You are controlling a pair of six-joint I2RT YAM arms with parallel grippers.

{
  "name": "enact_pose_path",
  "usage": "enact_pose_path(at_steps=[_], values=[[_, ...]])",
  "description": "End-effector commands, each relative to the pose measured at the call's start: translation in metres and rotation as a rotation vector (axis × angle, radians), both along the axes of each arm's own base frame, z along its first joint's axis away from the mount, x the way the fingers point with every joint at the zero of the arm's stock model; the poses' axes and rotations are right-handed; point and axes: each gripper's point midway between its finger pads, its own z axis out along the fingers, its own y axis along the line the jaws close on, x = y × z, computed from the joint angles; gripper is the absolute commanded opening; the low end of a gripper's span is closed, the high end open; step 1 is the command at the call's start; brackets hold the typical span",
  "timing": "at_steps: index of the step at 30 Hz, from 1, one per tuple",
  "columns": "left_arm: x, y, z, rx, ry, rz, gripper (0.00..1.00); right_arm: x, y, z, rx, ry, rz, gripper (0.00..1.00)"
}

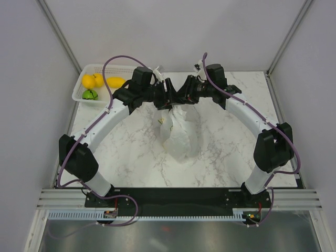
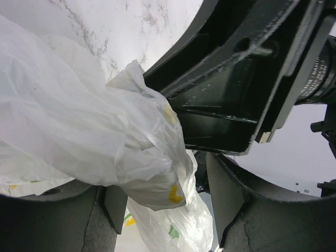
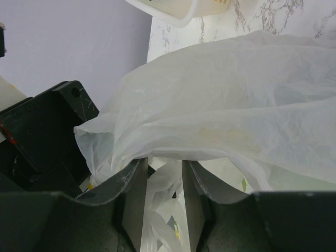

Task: Place the fake fruits into the plastic bag and tie a complex knot
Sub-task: Tie the plastic bag at the center of the board.

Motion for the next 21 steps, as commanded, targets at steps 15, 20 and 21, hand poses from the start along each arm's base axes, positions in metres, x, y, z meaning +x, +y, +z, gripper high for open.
enact_pose_path(at_steps=[15,20,21], values=[[0.033,-0.008,0.042,-0.09,-0.196,0.058,0.68,-0.029,0.018,0.006,0.024,0.011,0.13,0.45],[0.038,-0.007,0.046,-0.085,-0.225,0.062,0.68,-0.033,0.016,0.002,0.014,0.02,0.135,0.31],[0.039,-0.006,0.047,-0.083,-0.23,0.063,0.68,-0.034,0.016,0.002,0.013,0.019,0.136,0.26]])
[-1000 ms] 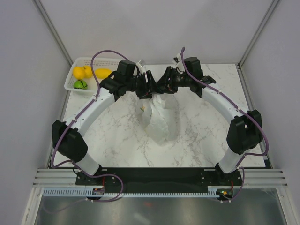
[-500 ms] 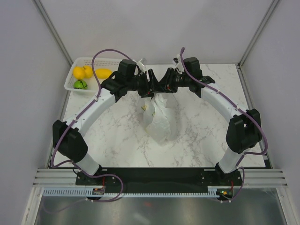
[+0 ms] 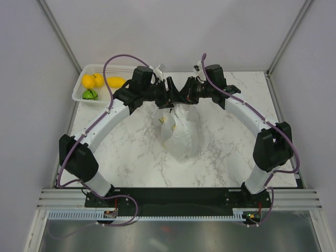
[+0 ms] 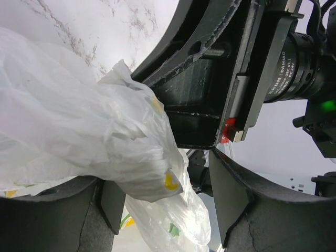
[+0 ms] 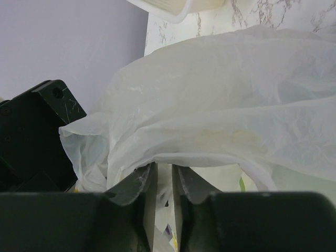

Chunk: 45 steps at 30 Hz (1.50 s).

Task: Place the fake fruits into the plastic bag and tie a complex knot
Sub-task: Tie the plastic bag at the center of the board.

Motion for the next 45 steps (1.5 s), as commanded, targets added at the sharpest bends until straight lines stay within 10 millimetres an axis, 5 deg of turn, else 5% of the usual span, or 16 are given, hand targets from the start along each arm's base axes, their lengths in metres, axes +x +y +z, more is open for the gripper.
enact_pose_path(at_steps=[1,5,16,33,38,45], values=[[0.04,0.002,0.037,-0.047,-0.195,0.1,0.68,-0.035,0.016,0.009,0.026,0.01,0.134,0.22],[0.042,0.005,0.042,-0.049,-0.214,0.103,0.69,-0.032,0.016,0.008,0.02,0.017,0.121,0.0],[0.028,0.018,0.041,-0.025,-0.176,0.08,0.73,-0.011,0.003,0.015,0.0,-0.014,0.045,0.0],[0.002,0.032,0.04,-0.016,-0.103,0.037,0.77,-0.009,0.001,0.018,0.004,-0.016,0.046,0.0],[0.0,0.032,0.043,-0.023,-0.105,0.031,0.77,-0.012,0.001,0.021,0.01,-0.019,0.054,0.22],[-0.014,0.036,0.043,-0.025,-0.04,0.029,0.77,-0.012,0.003,0.02,0.014,-0.013,0.061,0.27]])
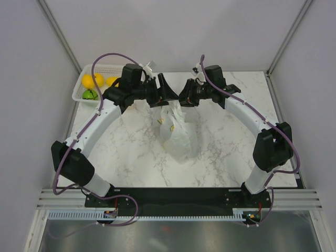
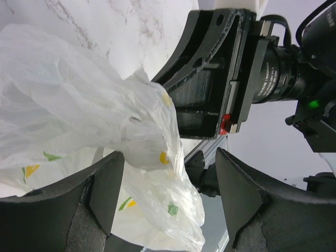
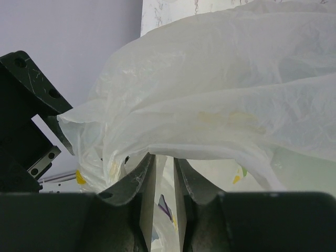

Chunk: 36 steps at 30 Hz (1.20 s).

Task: Place the fake fruits into the plastic bag and tie a complex knot
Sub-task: Tie the plastic bag at the center of the board.

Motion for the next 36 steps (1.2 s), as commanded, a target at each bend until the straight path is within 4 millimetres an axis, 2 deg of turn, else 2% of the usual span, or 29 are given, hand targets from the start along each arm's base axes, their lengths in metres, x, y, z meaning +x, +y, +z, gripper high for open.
enact_pose_path(at_steps=[1,4,8,12,14,15,18,19,21,28,29,36], values=[[-0.019,0.009,0.023,-0.008,-0.008,-0.009,0.77,0.002,0.005,0.024,0.036,-0.061,0.026,0.27],[-0.021,0.017,0.023,0.03,-0.001,0.029,0.77,0.003,0.005,0.024,0.035,-0.066,0.026,0.27],[-0.023,0.027,0.02,0.055,0.004,0.079,0.71,0.003,0.005,0.021,0.031,-0.061,0.027,0.25],[-0.026,0.033,0.027,0.059,-0.029,0.103,0.69,0.003,0.005,0.021,0.031,-0.062,0.027,0.25],[-0.03,0.037,0.027,0.062,-0.037,0.115,0.63,0.003,0.005,0.021,0.031,-0.063,0.027,0.25],[-0.031,0.04,0.026,0.066,-0.037,0.125,0.52,0.003,0.005,0.021,0.031,-0.062,0.027,0.24],[-0.034,0.045,0.02,0.075,-0.028,0.149,0.31,0.003,0.006,0.022,0.033,-0.067,0.031,0.24],[-0.034,0.045,0.016,0.078,-0.014,0.148,0.15,0.003,0.006,0.022,0.034,-0.065,0.034,0.25],[-0.034,0.042,0.012,0.074,0.005,0.138,0.02,0.003,0.006,0.022,0.034,-0.065,0.035,0.26],[-0.021,0.031,-0.007,0.086,0.082,0.13,0.02,0.003,0.006,0.024,0.04,-0.065,0.039,0.27],[-0.018,0.031,-0.015,0.097,0.102,0.136,0.02,0.002,0.007,0.025,0.041,-0.067,0.039,0.27],[-0.003,0.029,-0.032,0.135,0.132,0.169,0.02,0.002,0.007,0.026,0.042,-0.067,0.04,0.27]])
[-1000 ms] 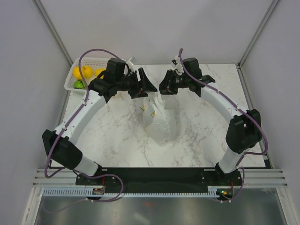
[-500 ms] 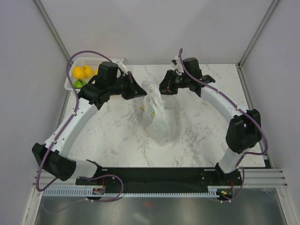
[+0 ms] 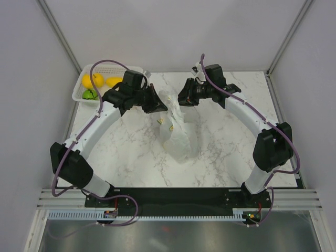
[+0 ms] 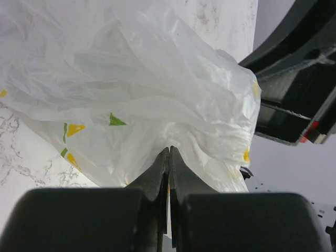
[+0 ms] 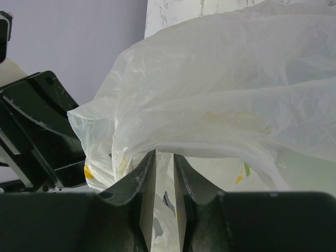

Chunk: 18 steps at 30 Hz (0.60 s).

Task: Place the fake fruits into the plastic bag and tie a complex knot
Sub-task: Tie the plastic bag at the center of the board.

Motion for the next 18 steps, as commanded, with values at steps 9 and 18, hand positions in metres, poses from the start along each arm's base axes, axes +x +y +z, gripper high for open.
enact_pose_path(at_steps=[9,18], values=[[0.026,-0.004,-0.003,0.042,-0.024,0.037,0.02,0.0,0.007,0.021,0.039,-0.053,0.037,0.34],[0.035,-0.02,0.008,0.0,-0.052,0.012,0.02,-0.002,0.01,0.021,0.045,-0.042,0.046,0.49]])
